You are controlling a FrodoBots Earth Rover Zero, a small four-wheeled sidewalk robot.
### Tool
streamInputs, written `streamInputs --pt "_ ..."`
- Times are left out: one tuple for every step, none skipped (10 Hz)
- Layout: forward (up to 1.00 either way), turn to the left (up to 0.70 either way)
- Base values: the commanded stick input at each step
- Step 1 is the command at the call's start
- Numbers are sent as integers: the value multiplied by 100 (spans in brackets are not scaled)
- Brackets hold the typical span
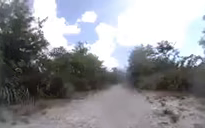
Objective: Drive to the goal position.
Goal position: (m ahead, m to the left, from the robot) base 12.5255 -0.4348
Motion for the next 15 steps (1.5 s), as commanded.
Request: streamInputs --pt "85 0" --pt "85 0" --pt "85 0" --pt "85 0" --pt "85 0" --pt "85 0" --pt "85 0" --pt "85 0" --pt "85 -24" --pt "85 -20" --pt "85 -7" --pt "85 0" --pt "85 0" --pt "85 0" --pt "85 0"
